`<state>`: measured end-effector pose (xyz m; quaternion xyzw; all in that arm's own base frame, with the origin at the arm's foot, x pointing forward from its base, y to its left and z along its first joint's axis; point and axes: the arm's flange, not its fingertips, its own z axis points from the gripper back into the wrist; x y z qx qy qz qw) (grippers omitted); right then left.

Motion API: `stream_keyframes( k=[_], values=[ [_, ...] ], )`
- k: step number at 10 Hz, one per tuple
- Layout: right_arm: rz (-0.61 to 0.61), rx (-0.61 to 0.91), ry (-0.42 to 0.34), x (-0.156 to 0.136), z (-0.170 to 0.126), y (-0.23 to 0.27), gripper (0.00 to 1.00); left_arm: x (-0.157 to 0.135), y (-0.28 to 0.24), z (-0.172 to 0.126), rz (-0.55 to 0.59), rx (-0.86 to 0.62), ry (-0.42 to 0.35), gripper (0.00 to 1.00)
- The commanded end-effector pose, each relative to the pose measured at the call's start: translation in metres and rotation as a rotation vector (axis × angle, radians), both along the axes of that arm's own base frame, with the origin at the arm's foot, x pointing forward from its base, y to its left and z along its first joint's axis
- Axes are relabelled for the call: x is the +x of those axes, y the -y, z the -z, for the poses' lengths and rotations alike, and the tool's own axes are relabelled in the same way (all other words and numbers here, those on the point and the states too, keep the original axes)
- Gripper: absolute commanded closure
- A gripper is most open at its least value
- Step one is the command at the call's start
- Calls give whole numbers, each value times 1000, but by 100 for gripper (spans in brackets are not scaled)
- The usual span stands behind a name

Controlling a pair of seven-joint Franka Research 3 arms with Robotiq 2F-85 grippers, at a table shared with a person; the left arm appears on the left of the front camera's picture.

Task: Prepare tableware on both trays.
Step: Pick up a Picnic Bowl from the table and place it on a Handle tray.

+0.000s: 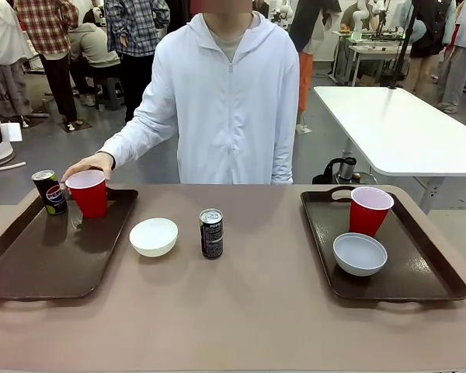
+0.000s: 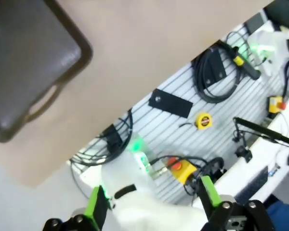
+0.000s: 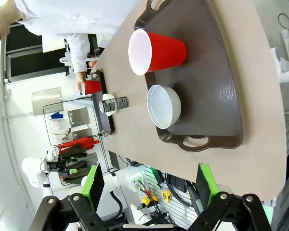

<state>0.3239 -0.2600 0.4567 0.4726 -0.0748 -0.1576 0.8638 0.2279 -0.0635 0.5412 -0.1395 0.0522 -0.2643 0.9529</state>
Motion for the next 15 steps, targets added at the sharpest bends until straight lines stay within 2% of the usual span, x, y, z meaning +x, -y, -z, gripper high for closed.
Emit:
stream_keyframes(
  k=[1, 3, 5, 6, 9, 11, 13, 14, 15],
  values=[
    [-10, -12, -11, -3, -1, 0, 0, 23, -3, 11, -35, -1, 8, 0],
    [-10, -12, -11, -3, -1, 0, 0, 38, 1, 9, -87, -60, 53, 0],
    [-10, -12, -11, -3, -1, 0, 0, 78, 32, 8, -137, -50, 132, 0],
    [-10, -12, -11, -3, -1, 0, 0, 96, 49, 12, -151, -2, 205, 0],
    [-10, -12, -11, -3, -1, 0, 0, 161, 99, 55, -174, 147, 271, 0],
    [-10, -12, -11, -3, -1, 0, 0, 194, 116, 77, -211, 181, 336, 0],
    [-10, -12, -11, -3, -1, 0, 0, 213, 120, 93, -236, 137, 327, 0],
    [-10, -12, -11, -3, -1, 0, 0, 192, 115, 88, -179, 149, 329, 0],
    [-10, -12, -11, -3, -1, 0, 0, 192, 115, 88, -179, 149, 329, 0]
  ],
)
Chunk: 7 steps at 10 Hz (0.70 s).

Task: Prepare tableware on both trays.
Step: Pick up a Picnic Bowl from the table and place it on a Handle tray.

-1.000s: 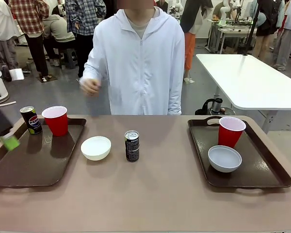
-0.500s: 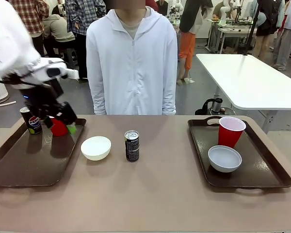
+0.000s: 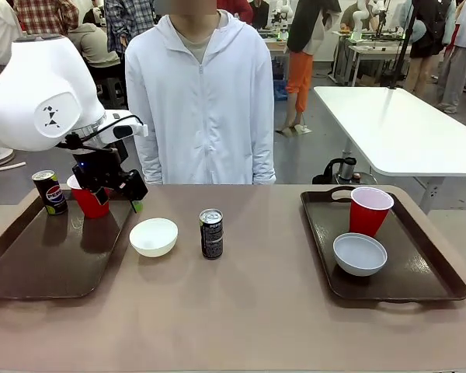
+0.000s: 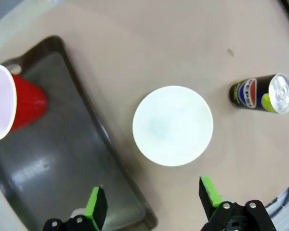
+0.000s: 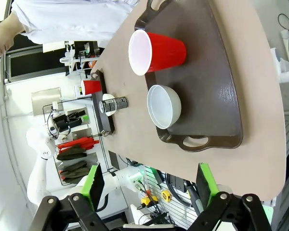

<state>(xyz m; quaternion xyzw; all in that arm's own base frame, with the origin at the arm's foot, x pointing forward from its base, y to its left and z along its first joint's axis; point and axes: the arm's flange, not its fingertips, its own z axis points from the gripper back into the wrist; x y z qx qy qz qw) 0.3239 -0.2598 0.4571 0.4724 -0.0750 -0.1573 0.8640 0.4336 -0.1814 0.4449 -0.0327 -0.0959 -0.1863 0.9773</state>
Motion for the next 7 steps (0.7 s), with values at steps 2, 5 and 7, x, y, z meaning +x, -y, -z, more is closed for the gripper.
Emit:
stream_keyframes(
  k=[2, 5, 7],
  values=[
    [-10, -11, -11, -3, -1, 0, 0, -13, -2, -8, 13, 11, 5, 0],
    [-10, -11, -11, -3, -1, 0, 0, 29, -1, 26, -48, -28, 13, 0],
    [-10, -11, -11, -3, -1, 0, 0, 47, 0, 47, -70, -26, 22, 0]
  ],
)
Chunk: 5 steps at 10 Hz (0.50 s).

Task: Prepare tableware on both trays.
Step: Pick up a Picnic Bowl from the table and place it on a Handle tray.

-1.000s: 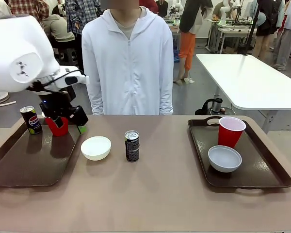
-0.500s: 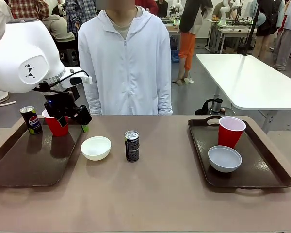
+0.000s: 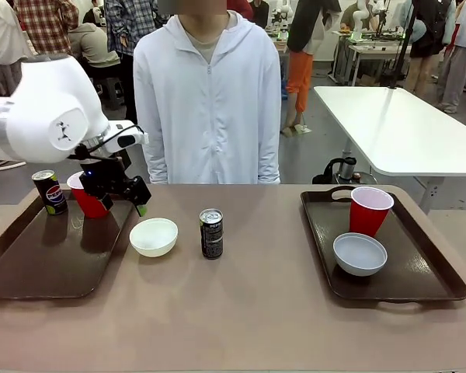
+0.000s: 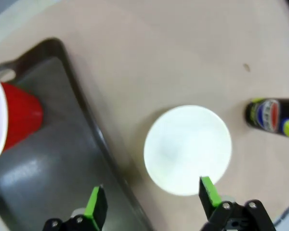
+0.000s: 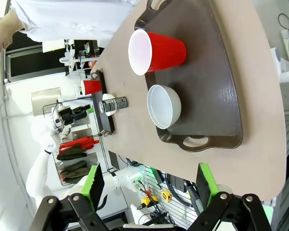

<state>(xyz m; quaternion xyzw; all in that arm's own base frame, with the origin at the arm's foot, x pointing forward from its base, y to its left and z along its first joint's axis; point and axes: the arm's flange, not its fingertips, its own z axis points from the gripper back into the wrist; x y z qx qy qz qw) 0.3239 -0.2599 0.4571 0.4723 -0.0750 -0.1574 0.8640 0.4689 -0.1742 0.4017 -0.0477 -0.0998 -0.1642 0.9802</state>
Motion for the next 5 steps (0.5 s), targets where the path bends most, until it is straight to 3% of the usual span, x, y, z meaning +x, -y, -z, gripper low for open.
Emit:
stream_keyframes(
  k=[1, 4, 5],
  values=[
    [-10, -11, -11, -3, -1, 0, 0, 18, 10, 13, -16, 21, 28, 0],
    [-10, -11, -11, -3, -1, 0, 0, 26, 17, 39, -11, 104, 4, 0],
    [-10, -11, -11, -3, -1, 0, 0, 24, 17, 44, -4, 101, -15, 45]
  ],
)
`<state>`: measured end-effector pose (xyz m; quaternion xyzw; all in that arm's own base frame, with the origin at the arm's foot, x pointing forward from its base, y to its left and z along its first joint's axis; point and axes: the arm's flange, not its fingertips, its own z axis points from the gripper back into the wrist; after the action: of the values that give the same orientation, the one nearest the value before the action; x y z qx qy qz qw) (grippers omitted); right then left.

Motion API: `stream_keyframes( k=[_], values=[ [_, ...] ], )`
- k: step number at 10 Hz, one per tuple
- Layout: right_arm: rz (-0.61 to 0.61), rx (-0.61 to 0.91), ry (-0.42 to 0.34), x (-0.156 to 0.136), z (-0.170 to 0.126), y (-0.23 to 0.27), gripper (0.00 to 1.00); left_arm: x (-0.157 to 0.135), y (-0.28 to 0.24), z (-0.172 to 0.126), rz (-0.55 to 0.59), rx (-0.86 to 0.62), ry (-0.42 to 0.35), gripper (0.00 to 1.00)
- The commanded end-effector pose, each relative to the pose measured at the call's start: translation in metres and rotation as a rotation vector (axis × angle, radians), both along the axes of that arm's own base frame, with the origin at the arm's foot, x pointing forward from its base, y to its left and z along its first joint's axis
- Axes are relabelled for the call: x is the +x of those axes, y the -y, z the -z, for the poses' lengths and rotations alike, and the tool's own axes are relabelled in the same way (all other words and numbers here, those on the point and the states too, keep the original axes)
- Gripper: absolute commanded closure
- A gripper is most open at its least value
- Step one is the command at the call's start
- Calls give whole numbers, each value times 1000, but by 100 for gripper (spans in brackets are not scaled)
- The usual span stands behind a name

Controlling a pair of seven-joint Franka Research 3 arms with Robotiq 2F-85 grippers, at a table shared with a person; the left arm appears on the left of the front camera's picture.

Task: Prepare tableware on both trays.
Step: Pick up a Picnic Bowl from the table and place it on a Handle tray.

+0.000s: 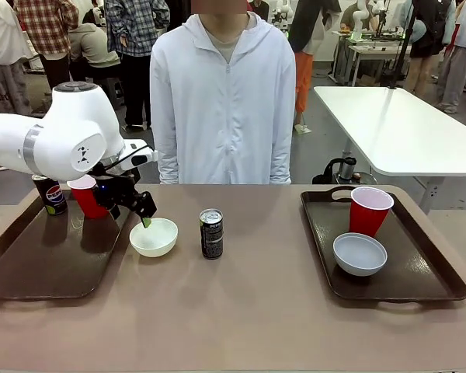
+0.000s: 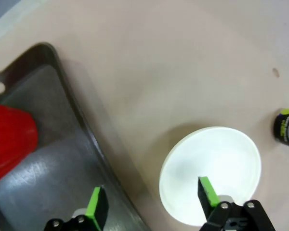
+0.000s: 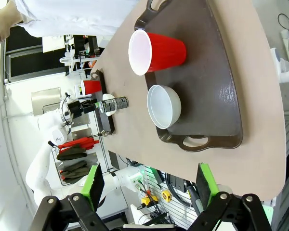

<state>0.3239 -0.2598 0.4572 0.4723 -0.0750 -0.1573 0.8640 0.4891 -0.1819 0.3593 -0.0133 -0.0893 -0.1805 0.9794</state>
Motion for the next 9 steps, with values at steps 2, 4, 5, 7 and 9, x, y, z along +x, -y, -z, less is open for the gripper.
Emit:
stream_keyframes(
  k=[2, 4, 5, 7, 9],
  values=[
    [-10, -11, -11, -3, -1, 0, 0, 3, 11, 4, -21, 21, -23, 100],
    [-10, -11, -11, -3, -1, 0, 0, 4, 10, 3, -23, 13, -27, 100],
    [-10, -11, -11, -3, -1, 0, 0, 5, 10, 4, -23, 17, -35, 85],
    [-10, -11, -11, -3, -1, 0, 0, 5, 9, 8, -35, 28, -56, 100],
    [-10, -11, -11, -3, -1, 0, 0, 7, 8, 9, -40, 46, -77, 100]
  ],
)
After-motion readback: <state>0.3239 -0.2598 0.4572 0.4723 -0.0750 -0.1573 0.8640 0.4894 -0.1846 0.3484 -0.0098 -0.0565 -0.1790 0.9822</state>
